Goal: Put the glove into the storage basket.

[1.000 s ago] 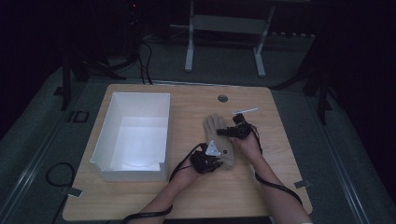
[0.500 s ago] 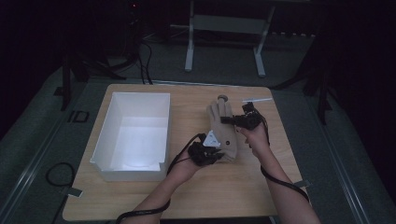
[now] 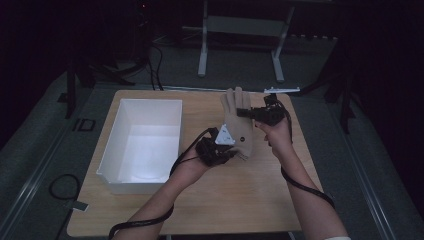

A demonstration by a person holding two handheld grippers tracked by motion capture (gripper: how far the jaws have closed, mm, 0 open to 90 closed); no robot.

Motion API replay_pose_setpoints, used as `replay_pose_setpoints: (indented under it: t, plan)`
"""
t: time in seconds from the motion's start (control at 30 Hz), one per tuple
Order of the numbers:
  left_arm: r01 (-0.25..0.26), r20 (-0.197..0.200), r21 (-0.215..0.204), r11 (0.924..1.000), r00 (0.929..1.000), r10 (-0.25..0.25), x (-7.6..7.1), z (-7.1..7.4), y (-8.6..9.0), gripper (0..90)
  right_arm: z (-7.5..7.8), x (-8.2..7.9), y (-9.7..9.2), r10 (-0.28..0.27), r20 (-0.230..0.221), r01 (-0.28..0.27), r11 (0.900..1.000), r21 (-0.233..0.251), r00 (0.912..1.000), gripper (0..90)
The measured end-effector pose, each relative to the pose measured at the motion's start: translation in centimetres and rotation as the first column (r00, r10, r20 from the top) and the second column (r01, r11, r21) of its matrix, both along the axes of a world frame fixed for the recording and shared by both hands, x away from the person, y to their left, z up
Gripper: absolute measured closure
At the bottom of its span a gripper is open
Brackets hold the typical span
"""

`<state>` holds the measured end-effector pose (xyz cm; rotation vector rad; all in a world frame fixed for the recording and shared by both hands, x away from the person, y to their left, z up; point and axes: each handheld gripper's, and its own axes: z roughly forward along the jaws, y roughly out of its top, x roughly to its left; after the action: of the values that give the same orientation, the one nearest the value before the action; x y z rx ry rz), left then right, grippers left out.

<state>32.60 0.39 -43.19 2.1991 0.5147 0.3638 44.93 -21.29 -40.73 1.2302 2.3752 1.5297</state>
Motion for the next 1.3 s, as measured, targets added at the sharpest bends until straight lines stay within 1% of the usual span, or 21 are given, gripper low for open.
replay_pose_setpoints:
  t: [0.07,0.1,0.13,0.2,0.27,0.33,0.4,0.57,0.73,0.83,0.93,1.07,1.17,1.3]
  plan:
    - [-0.005,0.000,0.004,1.0000,1.0000,0.005,-0.1,0.4,0.5,81.1,0.5,-0.1,0.5,0.006,0.009,-0.006,1.0000,-0.001,0.9999,69.1]
    - [-0.005,0.000,0.004,1.0000,1.0000,0.005,-0.1,0.4,0.5,81.1,0.5,-0.1,0.5,0.006,0.009,-0.006,1.0000,-0.001,0.9999,69.1]
    - [-0.011,0.006,0.008,0.9999,0.9999,0.011,-0.2,0.6,1.0,81.1,0.8,-0.1,0.8,0.014,0.009,-0.014,0.9999,0.007,0.9999,69.2]
    - [-0.019,0.009,0.009,0.9998,0.9998,0.019,-0.4,0.8,1.6,81.1,1.2,-0.1,1.7,0.030,0.018,-0.030,0.9995,0.008,0.9994,69.1]
    - [-0.020,0.015,0.019,0.9996,0.9997,0.020,-0.5,1.0,2.2,81.1,1.5,-0.1,2.4,0.042,0.023,-0.043,0.9990,0.010,0.9988,69.2]
    - [-0.033,0.014,0.018,0.9993,0.9994,0.033,-0.7,1.1,2.9,81.1,1.8,-0.1,3.2,0.055,0.026,-0.055,0.9984,0.011,0.9982,69.2]
    - [-0.047,0.013,0.015,0.9988,0.9988,0.047,-0.8,1.1,3.6,81.1,2.0,-0.1,4.0,0.068,0.024,-0.068,0.9974,0.022,0.9974,69.1]
    - [-0.070,0.018,0.025,0.9972,0.9974,0.070,-1.1,1.4,5.3,81.1,2.6,-0.1,6.2,0.088,0.041,-0.088,0.9961,-0.004,0.9953,69.1]
    - [-0.100,0.023,0.030,0.9945,0.9948,0.100,-1.6,2.0,7.2,81.1,3.2,0.0,8.6,0.122,0.045,-0.122,0.9926,0.001,0.9915,69.2]
    - [-0.120,0.028,0.016,0.9927,0.9925,0.119,-1.9,2.0,8.4,81.0,3.5,0.0,10.0,0.139,0.049,-0.139,0.9903,0.006,0.9891,69.1]
    - [-0.137,0.026,0.004,0.9906,0.9903,0.137,-2.1,2.0,9.6,81.1,3.6,0.1,11.2,0.149,0.051,-0.150,0.9887,0.007,0.9875,69.1]
    - [-0.155,0.020,0.006,0.9879,0.9877,0.155,-2.3,1.8,10.9,81.1,3.5,0.2,12.9,0.160,0.046,-0.160,0.9871,0.003,0.9861,69.1]
    - [-0.163,0.032,0.003,0.9866,0.9861,0.163,-2.6,1.8,11.9,81.0,3.4,0.2,14.0,0.166,0.045,-0.167,0.9860,0.005,0.9851,69.1]
    - [-0.180,0.031,-0.006,0.9836,0.9831,0.180,-2.9,1.7,13.3,81.0,3.2,0.2,15.2,0.177,0.041,-0.178,0.9840,0.011,0.9833,69.1]
